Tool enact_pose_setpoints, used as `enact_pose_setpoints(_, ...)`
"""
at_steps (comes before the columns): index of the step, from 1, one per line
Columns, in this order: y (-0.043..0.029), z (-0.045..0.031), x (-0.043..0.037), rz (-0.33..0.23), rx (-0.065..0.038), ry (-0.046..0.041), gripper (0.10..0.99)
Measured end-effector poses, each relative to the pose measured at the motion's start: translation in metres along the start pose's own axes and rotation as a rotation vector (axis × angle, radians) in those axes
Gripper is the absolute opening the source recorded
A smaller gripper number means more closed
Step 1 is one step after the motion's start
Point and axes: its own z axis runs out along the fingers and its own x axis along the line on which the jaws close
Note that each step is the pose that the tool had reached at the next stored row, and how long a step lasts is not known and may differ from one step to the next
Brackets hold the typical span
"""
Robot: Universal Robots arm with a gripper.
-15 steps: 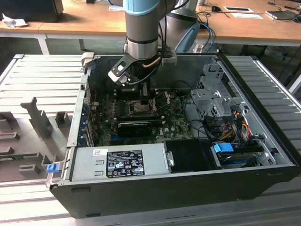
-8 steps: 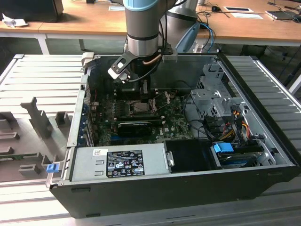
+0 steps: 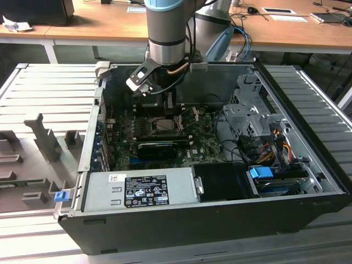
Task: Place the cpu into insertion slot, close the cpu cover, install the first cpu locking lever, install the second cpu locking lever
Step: 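Close the cpu cover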
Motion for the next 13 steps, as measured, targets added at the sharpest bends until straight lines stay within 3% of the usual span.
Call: enact_pose_setpoints(13, 0.0002, -0.0026, 0.0001, 0.0, 0.0, -0.0003, 0.106)
